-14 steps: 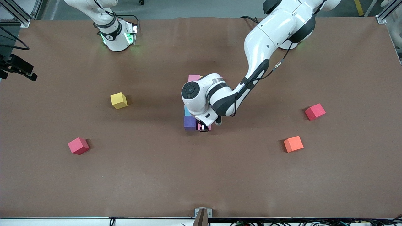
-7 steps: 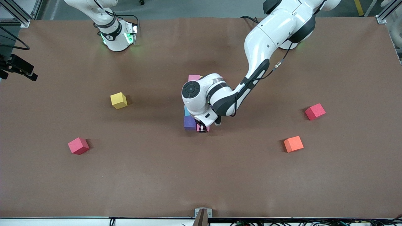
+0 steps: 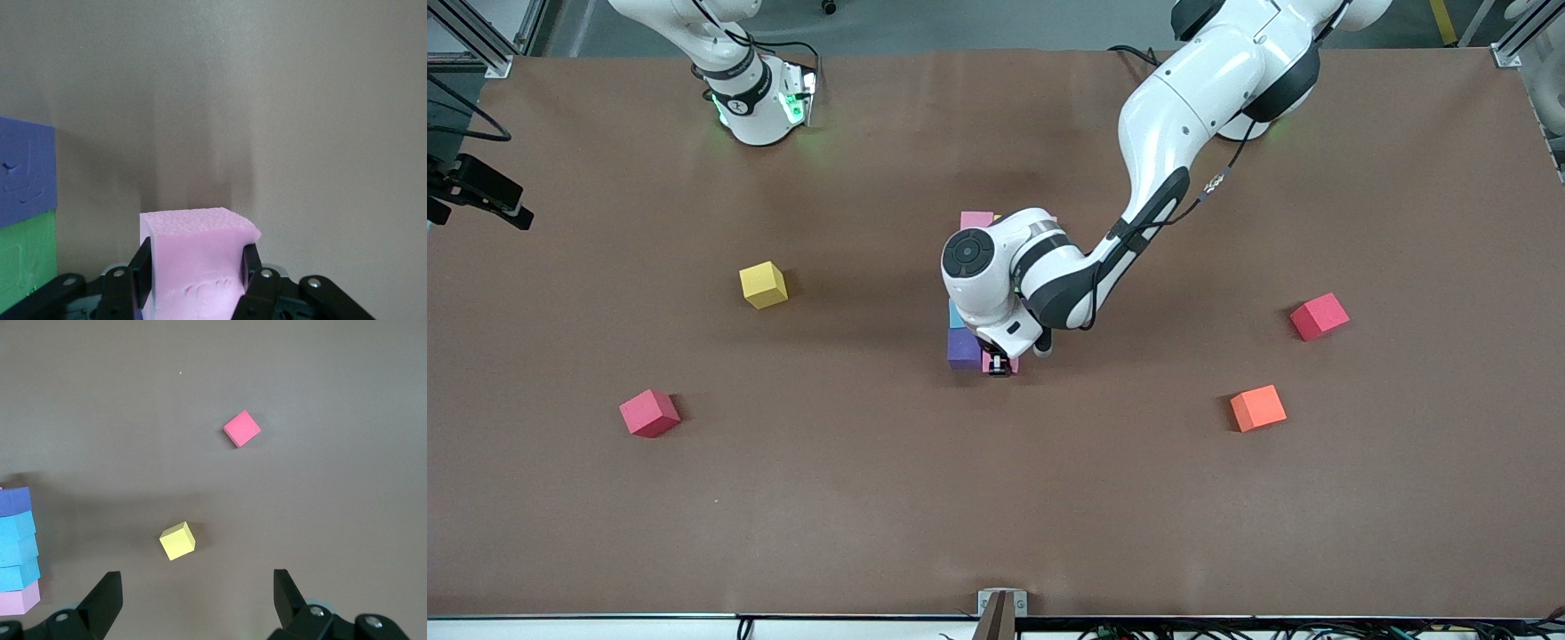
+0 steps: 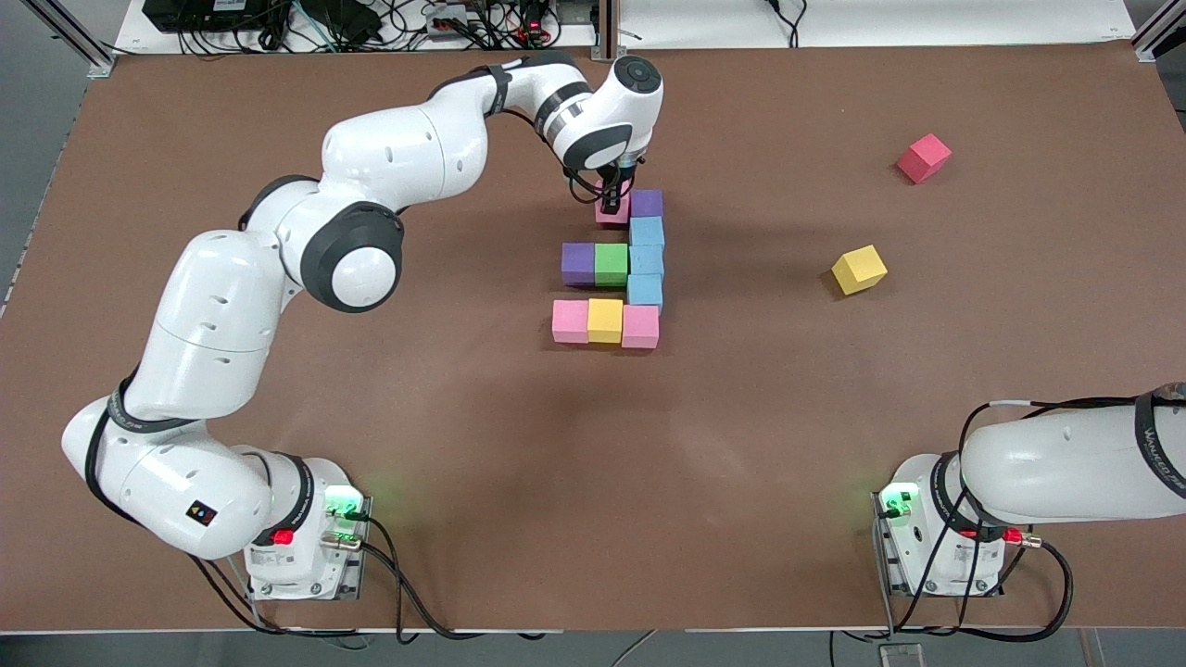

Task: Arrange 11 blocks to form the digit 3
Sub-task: 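Place the pink cube beside the bottom purple cube with the left gripper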

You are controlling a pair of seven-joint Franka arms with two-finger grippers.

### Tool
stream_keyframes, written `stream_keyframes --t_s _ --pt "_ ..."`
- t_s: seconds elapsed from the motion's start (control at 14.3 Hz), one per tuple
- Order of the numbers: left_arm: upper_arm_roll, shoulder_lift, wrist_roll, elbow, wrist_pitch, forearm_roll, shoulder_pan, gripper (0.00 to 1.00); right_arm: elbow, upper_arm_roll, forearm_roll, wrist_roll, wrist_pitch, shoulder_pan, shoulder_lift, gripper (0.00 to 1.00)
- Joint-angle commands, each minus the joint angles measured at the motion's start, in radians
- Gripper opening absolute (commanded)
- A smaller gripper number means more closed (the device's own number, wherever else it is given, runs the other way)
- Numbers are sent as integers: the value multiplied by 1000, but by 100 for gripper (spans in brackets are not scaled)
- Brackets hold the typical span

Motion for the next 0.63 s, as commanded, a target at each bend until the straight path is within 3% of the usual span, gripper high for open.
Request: stream_keyframes --t_s 0.0,0.14,0.21,0.28,0.35,0.56 --pt "16 3 1 4 8 8 -14 32 9 11 0 2 -4 -10 3 100" --pt "16 3 1 4 8 8 -14 35 9 11 0 2 -4 -11 3 100" --pt "16 3 1 4 8 8 -14 42 9 11 0 2 -4 -11 3 100" --pt "16 3 1 4 8 8 -14 75 9 11 0 2 -4 -10 3 100" --pt "16 2 2 5 8 8 -14 100 9 11 0 2 -4 -10 3 100" --pt "14 -11 1 5 7 4 -14 100 9 11 0 2 -4 -11 3 100"
